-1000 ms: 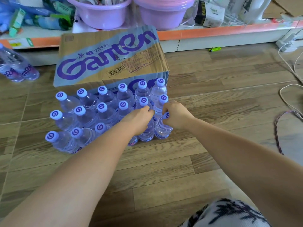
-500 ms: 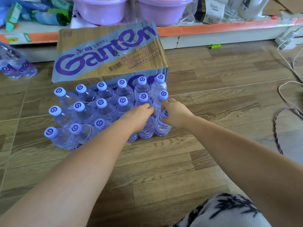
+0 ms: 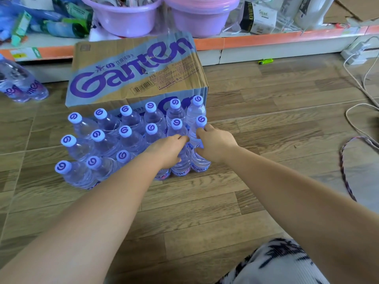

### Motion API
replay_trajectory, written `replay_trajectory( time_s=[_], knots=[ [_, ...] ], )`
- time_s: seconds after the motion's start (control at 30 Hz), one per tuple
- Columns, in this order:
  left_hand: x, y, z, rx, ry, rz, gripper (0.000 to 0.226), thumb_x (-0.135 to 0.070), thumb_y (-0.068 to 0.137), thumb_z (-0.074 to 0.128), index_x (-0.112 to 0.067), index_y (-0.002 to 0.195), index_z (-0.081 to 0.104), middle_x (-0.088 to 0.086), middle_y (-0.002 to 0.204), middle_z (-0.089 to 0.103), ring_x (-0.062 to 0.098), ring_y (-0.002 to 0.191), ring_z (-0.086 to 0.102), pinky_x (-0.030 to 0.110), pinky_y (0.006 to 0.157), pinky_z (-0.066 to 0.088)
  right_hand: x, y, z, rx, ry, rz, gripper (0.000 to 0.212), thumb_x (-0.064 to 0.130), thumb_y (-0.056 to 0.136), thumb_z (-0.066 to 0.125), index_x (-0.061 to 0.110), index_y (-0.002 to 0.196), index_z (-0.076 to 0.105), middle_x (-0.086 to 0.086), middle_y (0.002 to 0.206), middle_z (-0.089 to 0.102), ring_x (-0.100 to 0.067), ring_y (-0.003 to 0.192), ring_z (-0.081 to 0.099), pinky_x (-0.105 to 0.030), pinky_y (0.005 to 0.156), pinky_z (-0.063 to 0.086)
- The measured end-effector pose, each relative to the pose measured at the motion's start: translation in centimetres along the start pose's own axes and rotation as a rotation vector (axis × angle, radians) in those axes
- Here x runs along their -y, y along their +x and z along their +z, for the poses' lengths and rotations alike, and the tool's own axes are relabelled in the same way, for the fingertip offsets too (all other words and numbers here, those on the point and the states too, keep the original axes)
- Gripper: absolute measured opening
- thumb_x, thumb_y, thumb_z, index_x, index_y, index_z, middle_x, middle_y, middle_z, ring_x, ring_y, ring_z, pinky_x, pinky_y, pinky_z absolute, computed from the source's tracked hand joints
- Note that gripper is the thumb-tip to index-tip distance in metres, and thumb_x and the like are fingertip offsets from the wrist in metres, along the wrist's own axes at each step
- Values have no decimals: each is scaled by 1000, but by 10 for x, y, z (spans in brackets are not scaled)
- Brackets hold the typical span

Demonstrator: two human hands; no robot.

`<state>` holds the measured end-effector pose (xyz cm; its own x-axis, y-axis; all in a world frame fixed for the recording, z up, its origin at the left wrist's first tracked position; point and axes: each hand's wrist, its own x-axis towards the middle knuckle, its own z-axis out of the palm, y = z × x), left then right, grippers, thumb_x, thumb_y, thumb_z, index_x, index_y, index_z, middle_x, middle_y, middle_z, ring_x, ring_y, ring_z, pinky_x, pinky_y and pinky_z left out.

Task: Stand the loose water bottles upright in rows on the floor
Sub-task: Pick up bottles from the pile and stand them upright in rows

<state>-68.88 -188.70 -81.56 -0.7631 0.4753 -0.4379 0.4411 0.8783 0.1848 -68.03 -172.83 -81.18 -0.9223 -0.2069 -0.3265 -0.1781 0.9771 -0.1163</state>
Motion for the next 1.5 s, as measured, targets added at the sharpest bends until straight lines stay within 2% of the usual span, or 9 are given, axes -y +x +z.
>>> replay_trajectory(
  time_s=[0.17,0.27,0.33,0.4,0.47,0.67,0.97,1.3,1.5],
  knots=[
    [12,-17,-28,-60,-80,-97,51,-40,96,42,-18,141,31,5,139,45,30,120,51,42,90,46,9,5,-19,-129,30,-44,41,38,94,45,15,127,46,-5,128,49,-25,121,47,-37,84,47],
    [30,-31,-46,-65,-81,-173,55,-42,100,28,-19,149,19,9,155,24,24,144,23,39,113,25,22,20,-35,-86,65,-121,48,40,96,42,15,138,39,-5,144,39,-24,136,35,-39,99,41],
    [48,-40,-55,-71,-55,-194,57,-40,101,22,-17,151,10,6,159,11,19,148,6,35,120,9,36,33,-47,-55,75,-189,54,41,98,40,14,144,32,-4,155,24,-21,146,19,-37,112,29],
    [70,-50,-64,-79,-30,-237,57,-39,101,20,-14,151,5,3,160,6,16,148,1,33,121,3,53,45,-60,-39,83,-259,58,41,98,39,13,148,26,-4,159,15,-19,149,8,-36,116,20],
    [91,-62,-75,-97,-25,-298,58,-39,101,19,-15,151,3,1,160,3,16,148,0,33,121,2,72,55,-71,-35,105,-304,59,41,99,39,12,148,23,-3,160,12,-19,149,5,-37,117,20],
    [150,-103,-102,-87,-12,-457,59,-38,101,19,-15,151,0,2,160,0,16,148,1,34,120,1,134,86,-89,4,127,-416,63,41,100,34,10,150,15,-5,161,6,-20,149,0,-36,120,9],
    [282,-136,-105,-128,-97,-585,62,-39,101,21,-13,151,-5,6,160,0,14,148,-1,32,121,0,244,159,-87,75,89,-424,66,44,100,31,9,151,10,-5,161,4,-21,149,-1,-38,122,8],
    [510,-110,-86,-103,-160,-594,63,-39,100,24,-12,151,-3,5,160,-1,16,148,1,33,121,2,391,309,-72,72,83,-358,66,42,99,34,9,151,11,-5,161,2,-19,149,-1,-35,122,7],
    [639,-71,-92,-286,-125,-585,66,-38,98,34,-10,151,5,7,160,1,21,148,4,37,120,6,467,408,-66,19,51,-348,64,41,98,38,13,151,14,-7,160,9,-22,149,7,-34,121,11]
  ],
)
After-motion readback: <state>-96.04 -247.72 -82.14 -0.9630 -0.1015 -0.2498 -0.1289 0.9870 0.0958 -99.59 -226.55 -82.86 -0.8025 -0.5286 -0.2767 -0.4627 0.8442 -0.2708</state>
